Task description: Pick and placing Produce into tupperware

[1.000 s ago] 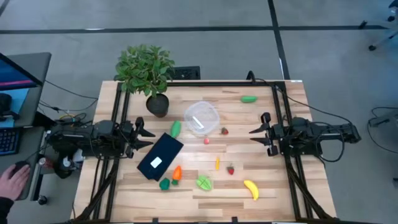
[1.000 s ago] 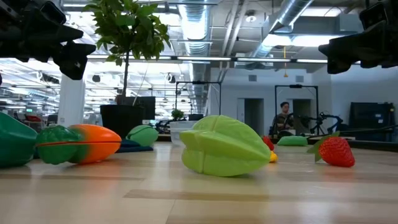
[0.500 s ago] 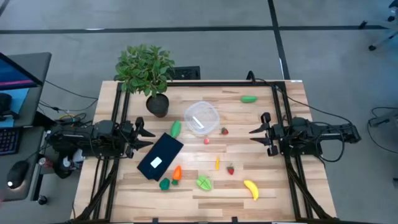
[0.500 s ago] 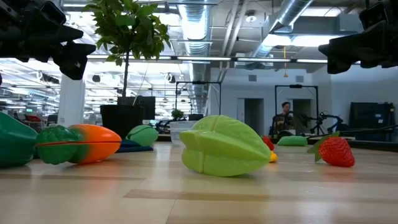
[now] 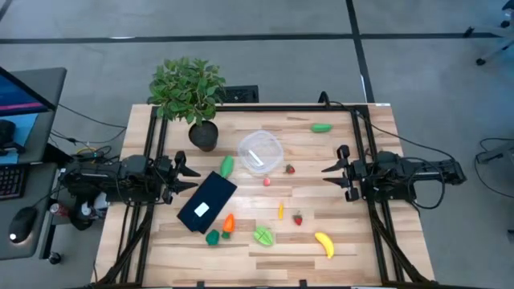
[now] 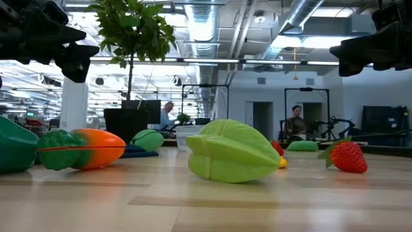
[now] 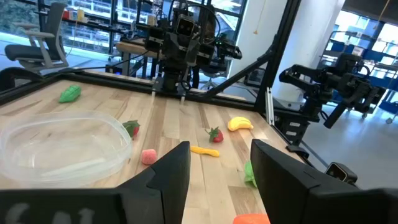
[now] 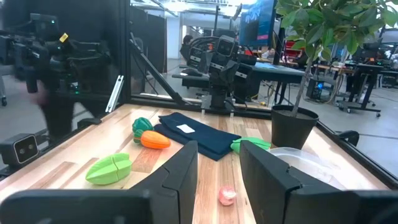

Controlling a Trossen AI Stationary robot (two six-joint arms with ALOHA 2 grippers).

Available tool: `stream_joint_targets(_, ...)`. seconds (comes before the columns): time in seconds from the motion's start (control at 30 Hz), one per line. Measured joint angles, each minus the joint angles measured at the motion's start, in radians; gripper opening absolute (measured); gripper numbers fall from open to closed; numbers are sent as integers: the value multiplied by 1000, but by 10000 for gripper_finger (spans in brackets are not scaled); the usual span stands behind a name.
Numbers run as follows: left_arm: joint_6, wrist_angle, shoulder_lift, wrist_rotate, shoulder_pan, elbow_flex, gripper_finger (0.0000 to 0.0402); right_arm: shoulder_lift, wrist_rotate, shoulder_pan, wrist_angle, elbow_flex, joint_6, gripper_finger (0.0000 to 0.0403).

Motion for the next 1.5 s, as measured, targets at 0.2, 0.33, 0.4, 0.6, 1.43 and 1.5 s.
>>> stream_joint_targets(0.2, 0, 0, 0, 0, 0, 0, 160, 0, 0, 0, 0, 0, 0, 113)
stream_joint_targets(0.33, 0, 0, 0, 0, 0, 0, 160, 0, 0, 0, 0, 0, 0, 113)
stream_joint_targets(0.4, 0, 0, 0, 0, 0, 0, 160, 0, 0, 0, 0, 0, 0, 113)
stream_joint_targets(0.6, 0, 0, 0, 0, 0, 0, 160, 0, 0, 0, 0, 0, 0, 113)
stream_joint_targets(1.43, -208, 20, 0, -2, 0, -2, 160, 0, 0, 0, 0, 0, 0, 113)
stream_joint_targets(1.5, -278, 19, 0, -27, 0, -3, 160, 0, 0, 0, 0, 0, 0, 113)
